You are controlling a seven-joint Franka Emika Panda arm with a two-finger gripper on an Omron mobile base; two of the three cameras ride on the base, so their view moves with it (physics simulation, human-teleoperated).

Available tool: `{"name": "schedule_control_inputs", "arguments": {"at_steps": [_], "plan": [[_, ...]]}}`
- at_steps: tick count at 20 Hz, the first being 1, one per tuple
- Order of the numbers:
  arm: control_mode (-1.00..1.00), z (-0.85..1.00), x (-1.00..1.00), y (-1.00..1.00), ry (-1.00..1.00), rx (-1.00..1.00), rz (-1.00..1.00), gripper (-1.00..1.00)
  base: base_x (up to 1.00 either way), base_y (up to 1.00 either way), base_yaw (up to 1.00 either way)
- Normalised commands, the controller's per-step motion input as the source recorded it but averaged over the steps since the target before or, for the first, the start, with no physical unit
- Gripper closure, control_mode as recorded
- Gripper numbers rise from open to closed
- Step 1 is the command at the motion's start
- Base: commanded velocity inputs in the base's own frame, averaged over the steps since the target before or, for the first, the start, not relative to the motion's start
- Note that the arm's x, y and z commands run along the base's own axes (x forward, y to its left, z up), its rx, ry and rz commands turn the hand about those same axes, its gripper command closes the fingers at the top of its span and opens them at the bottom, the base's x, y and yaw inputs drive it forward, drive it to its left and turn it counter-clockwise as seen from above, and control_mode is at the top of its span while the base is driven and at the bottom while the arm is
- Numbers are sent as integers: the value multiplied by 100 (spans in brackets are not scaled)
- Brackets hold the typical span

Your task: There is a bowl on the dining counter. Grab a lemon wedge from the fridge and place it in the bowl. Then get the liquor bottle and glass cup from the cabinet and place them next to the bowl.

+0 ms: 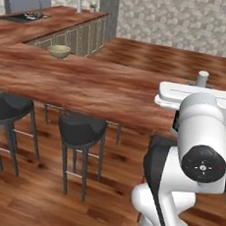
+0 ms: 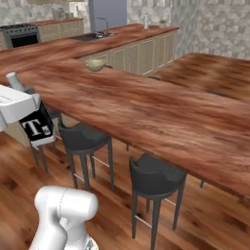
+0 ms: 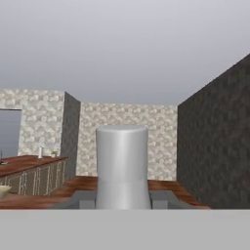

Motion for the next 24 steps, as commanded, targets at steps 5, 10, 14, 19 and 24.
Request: {"name": "schedule_control_inputs", "arguments": {"at_steps": [5, 10, 14, 19, 24], "plan": [[100, 0, 0, 0, 0, 0, 0, 100, -10, -100, 22], [100, 0, 0, 0, 0, 0, 0, 100, -4, -100, 22], [100, 0, 0, 0, 0, 0, 0, 100, -1, -100, 24], [100, 0, 0, 0, 0, 0, 0, 100, 0, -100, 25], [100, 0, 0, 0, 0, 0, 0, 100, 0, -100, 25]]}}
